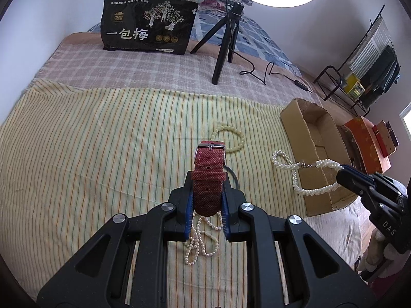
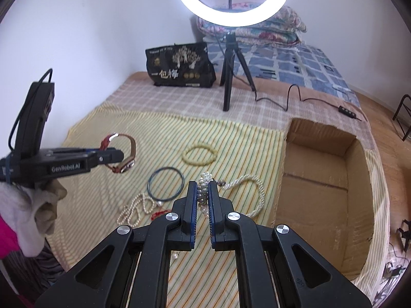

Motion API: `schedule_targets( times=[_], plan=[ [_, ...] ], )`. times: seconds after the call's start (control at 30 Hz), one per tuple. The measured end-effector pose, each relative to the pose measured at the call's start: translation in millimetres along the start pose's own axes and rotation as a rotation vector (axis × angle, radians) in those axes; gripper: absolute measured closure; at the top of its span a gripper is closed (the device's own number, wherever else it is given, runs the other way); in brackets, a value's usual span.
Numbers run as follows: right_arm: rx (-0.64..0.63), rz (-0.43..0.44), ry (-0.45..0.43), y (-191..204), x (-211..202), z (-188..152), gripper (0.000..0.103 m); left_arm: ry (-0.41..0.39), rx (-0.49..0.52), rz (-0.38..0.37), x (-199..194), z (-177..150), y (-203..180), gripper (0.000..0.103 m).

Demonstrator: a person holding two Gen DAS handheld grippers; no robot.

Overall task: Organize jewelry
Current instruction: 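Carry the watch and pearl necklace over the cardboard box with both tools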

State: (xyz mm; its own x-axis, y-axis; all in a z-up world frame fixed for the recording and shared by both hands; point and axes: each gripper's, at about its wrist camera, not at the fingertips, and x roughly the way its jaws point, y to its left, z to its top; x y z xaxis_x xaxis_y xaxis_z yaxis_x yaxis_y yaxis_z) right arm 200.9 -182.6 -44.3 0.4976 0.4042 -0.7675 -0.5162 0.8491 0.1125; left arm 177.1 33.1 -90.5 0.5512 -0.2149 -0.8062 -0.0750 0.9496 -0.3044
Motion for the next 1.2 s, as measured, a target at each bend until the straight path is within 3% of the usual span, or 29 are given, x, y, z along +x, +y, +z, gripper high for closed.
schedule_targets(
  times=[0.37,0.7,0.97,1.2],
  plan=[
    [0.027,-0.021,-0.074,3,-30,18,0.097,-0.023,0.031,-0.033,-21,-5,-20,0.087],
    [0.036,-0.070,-0.165,1,-81,29,0.097,-0.049,0.078,-0.093,-52,-6,-54,0.087],
    [0.060,-0.148,-0.223,-21,-122,32,0.097,-0.077,0.164,-0.139,-67,7,-102,0.087],
    [0.112,-0.216,-0.229,-59,-136,24,0.097,-0.044,0.225,-0.174,-44,24,-143,0.087]
  ],
)
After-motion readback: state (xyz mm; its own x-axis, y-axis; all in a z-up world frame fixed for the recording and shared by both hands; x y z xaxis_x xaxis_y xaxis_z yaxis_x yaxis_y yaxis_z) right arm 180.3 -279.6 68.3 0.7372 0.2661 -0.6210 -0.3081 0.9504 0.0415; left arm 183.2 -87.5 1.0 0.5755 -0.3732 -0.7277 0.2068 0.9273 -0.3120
